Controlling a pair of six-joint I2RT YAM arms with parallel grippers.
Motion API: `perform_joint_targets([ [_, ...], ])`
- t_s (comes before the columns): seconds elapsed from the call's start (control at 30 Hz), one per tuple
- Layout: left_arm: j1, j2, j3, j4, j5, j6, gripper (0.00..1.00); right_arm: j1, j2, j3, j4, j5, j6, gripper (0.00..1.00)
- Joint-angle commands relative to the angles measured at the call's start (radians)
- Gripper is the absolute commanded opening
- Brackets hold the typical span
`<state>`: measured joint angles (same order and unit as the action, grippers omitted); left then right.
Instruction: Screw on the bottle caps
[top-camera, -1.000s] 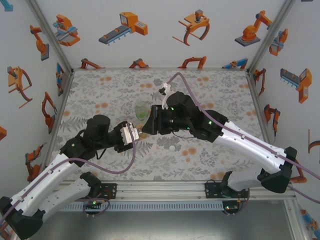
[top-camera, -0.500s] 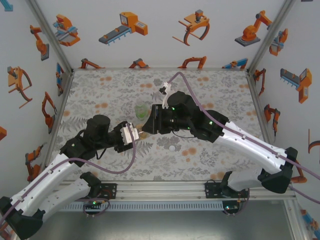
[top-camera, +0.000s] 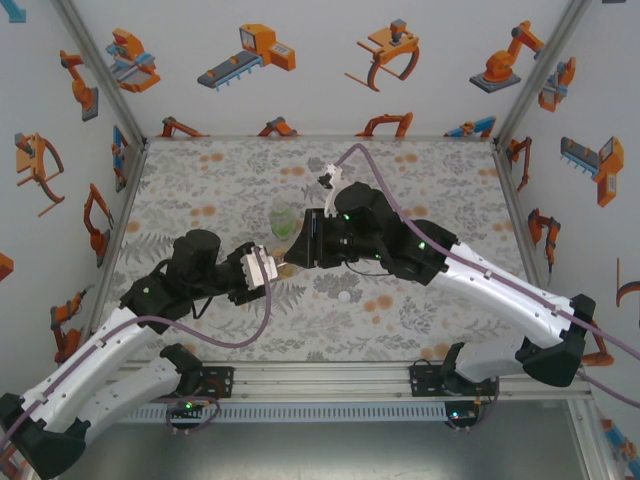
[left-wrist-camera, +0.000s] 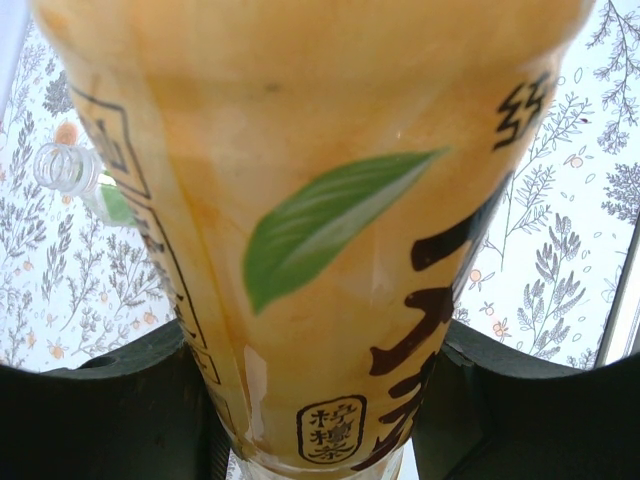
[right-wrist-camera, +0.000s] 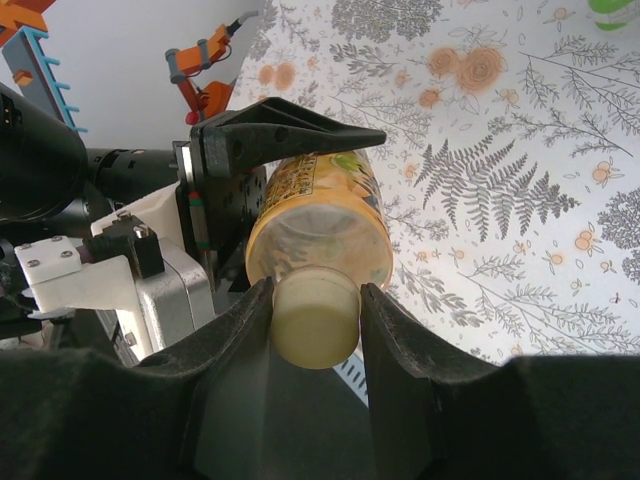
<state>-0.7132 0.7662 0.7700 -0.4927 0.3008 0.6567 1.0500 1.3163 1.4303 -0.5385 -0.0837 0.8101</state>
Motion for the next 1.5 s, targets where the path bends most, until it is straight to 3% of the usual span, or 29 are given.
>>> perform_joint_targets([
  [0.0,-0.004,-0.021,0.010,0.030,-0.011,-0.025,0.53,0.004,-0.006,0.057,-0.061,0.042,-0.052,0.24],
  [0.03,-0.003,-0.026,0.006,0.037,-0.009,-0.027,0.66,0.004,-0.004,0.066,-0.076,0.050,-0.064,0.24],
  [0.07,-0.004,-0.032,0.004,0.039,-0.007,-0.025,0.98,0.001,-0.003,0.075,-0.095,0.061,-0.079,0.23],
  [0.33,-0.004,-0.036,0.003,0.041,-0.009,-0.026,0.97,-0.092,0.004,0.141,-0.244,0.085,-0.179,0.22],
  [0.63,-0.004,-0.038,0.000,0.048,-0.017,-0.031,0.97,-0.341,0.035,0.211,-0.414,0.013,-0.306,0.20],
  [0.97,0.000,-0.035,0.010,0.073,-0.055,-0.103,0.97,-0.572,0.258,0.490,-0.690,0.062,-0.502,0.18],
  [1.2,0.046,-0.018,0.026,0.133,-0.088,-0.253,0.97,-0.674,0.417,0.644,-0.713,0.150,-0.556,0.18],
  [1.47,0.123,0.013,0.075,0.125,-0.105,-0.406,0.97,-0.769,0.669,0.920,-0.773,0.129,-0.594,0.18],
])
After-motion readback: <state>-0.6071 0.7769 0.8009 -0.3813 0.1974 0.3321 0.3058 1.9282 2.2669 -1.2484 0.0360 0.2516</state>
